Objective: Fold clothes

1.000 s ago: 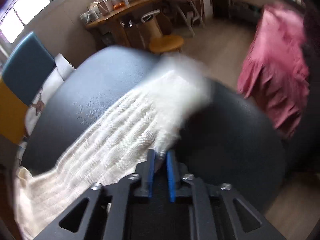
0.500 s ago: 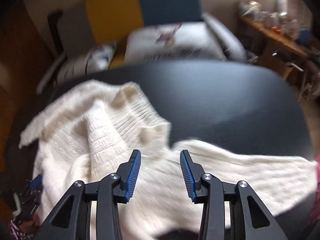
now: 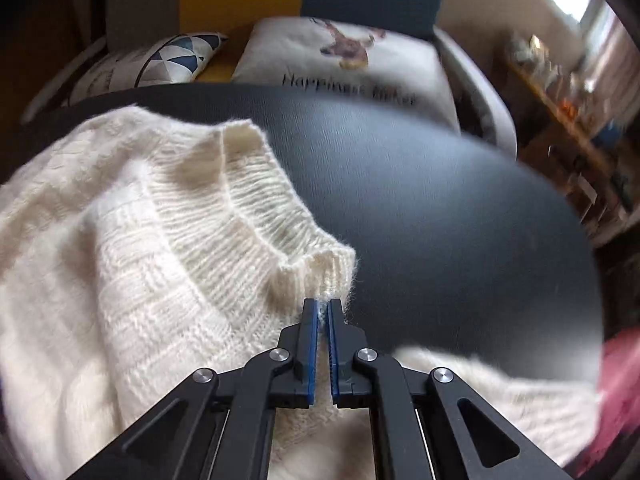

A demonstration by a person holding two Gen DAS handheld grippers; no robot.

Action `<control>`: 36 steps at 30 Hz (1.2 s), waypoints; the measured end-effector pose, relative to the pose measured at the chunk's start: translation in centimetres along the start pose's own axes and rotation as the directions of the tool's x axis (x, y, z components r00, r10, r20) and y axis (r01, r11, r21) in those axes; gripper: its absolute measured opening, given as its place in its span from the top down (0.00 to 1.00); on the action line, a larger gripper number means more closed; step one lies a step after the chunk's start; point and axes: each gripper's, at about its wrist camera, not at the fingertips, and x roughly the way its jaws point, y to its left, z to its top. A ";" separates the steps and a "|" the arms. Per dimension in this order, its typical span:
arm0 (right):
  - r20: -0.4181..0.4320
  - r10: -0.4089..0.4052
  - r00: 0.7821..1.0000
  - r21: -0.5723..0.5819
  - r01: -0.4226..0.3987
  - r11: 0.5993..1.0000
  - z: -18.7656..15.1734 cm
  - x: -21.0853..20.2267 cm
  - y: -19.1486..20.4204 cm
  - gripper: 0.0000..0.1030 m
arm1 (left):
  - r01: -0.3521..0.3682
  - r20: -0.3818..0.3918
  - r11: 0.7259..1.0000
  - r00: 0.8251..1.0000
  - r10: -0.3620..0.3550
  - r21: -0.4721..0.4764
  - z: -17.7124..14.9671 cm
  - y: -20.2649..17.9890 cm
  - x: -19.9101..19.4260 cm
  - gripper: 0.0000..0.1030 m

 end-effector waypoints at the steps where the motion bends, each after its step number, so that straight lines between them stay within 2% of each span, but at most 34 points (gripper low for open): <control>1: 0.023 -0.023 0.999 -0.014 0.023 1.000 1.0 -0.1 0.4 0.95 | 0.000 0.001 1.000 1.000 0.000 -0.001 0.0 0.0 0.0 0.79; 6: 0.148 -0.102 0.984 -0.001 0.103 0.995 6.5 -0.8 0.7 0.95 | 0.005 0.005 1.000 1.000 -0.005 -0.007 -0.2 -0.1 0.1 0.79; 8: 0.151 -0.106 0.983 0.015 0.105 0.994 8.5 0.5 0.9 0.95 | -0.003 0.008 1.000 1.000 0.003 -0.001 -0.3 -0.3 0.1 0.79; 9: 0.146 -0.099 0.984 0.026 0.096 0.995 9.3 1.3 1.1 0.95 | -0.008 0.010 1.000 1.000 0.008 0.003 -0.3 -0.4 0.1 0.79; 11: 0.094 -0.021 0.995 0.069 0.015 0.998 9.9 3.6 1.5 0.92 | -0.017 0.014 1.000 1.000 0.017 0.011 -0.4 -0.6 0.1 0.79; 13: 0.070 0.005 0.998 0.081 -0.010 0.997 8.9 4.8 1.8 0.83 | -0.010 0.016 1.000 1.000 0.010 0.007 -0.4 -0.4 0.2 0.79; 15: 0.113 -0.003 0.994 0.078 -0.006 0.997 8.2 3.2 1.4 0.75 | -0.003 0.018 1.000 1.000 0.003 0.002 -0.4 -0.2 0.2 0.79; 16: 0.146 0.012 0.989 0.092 -0.025 0.995 7.6 1.9 1.0 0.74 | -0.001 0.019 1.000 1.000 0.001 0.001 -0.4 -0.2 0.2 0.79; 18: 0.244 0.065 0.967 0.125 -0.098 0.987 6.0 -1.9 -0.1 0.70 | 0.001 0.018 1.000 1.000 -0.001 0.001 -0.3 -0.2 0.1 0.79; 19: 0.280 0.112 0.954 0.128 -0.152 0.980 4.6 -3.8 -0.8 0.61 | 0.001 0.016 1.000 1.000 -0.001 0.000 -0.3 -0.2 0.1 0.79; 21: 0.268 0.163 0.950 0.112 -0.199 0.974 2.2 -5.6 -1.2 0.51 | -0.008 0.005 1.000 1.000 0.008 0.012 0.0 -0.4 -0.1 0.79; 23: 0.216 0.192 0.957 0.114 -0.220 0.969 -0.9 -6.4 -1.7 0.40 | 0.000 -0.022 1.000 1.000 0.001 0.029 0.8 -0.7 -0.5 0.79; 24: 0.195 0.207 0.959 0.118 -0.233 0.965 -2.6 -6.8 -1.7 0.31 | 0.012 -0.025 0.999 1.000 -0.011 0.031 1.3 -0.9 -0.8 0.79; 25: 0.192 0.218 0.957 0.131 -0.245 0.961 -4.3 -7.0 -1.4 0.24 | 0.036 0.005 0.999 0.999 -0.037 0.031 2.3 -1.1 -1.4 0.79; 27: 0.208 0.179 0.962 0.165 -0.214 0.963 -7.1 -6.8 -1.0 0.16 | 0.017 0.079 0.998 0.997 -0.022 0.063 4.4 -1.8 -2.1 0.78; 28: 0.210 0.152 0.966 0.190 -0.193 0.963 -8.2 -6.4 -0.8 0.14 | 0.003 0.112 0.997 0.994 -0.012 0.079 5.5 -2.1 -2.4 0.74; 30: 0.229 0.143 0.963 0.234 -0.197 0.952 -10.2 -5.6 -0.4 0.15 | -0.057 0.112 0.991 0.993 0.044 0.117 7.8 -2.4 -0.7 0.73; 31: 0.260 0.144 0.955 0.256 -0.212 0.943 -11.0 -5.4 -0.1 0.22 | -0.079 0.102 0.988 0.993 0.065 0.136 8.8 -2.6 0.3 0.73; 32: 0.284 0.129 0.950 0.267 -0.207 0.941 -11.5 -5.3 0.0 0.32 | -0.096 0.088 0.984 0.993 0.084 0.151 9.5 -2.6 1.6 0.73; 33: 0.286 0.105 0.953 0.268 -0.184 0.946 -11.9 -5.0 0.3 0.53 | -0.115 0.072 0.980 0.992 0.104 0.165 10.2 -2.5 2.9 0.73; 34: 0.271 0.088 0.959 0.271 -0.163 0.949 -12.0 -4.6 0.6 0.56 | -0.148 0.043 0.975 0.989 0.143 0.166 10.7 -2.2 4.3 0.73; 36: 0.253 0.064 0.965 0.282 -0.137 0.950 -12.4 -4.1 0.8 0.54 | -0.202 -0.008 0.968 0.979 0.205 0.148 11.4 -1.4 6.6 0.73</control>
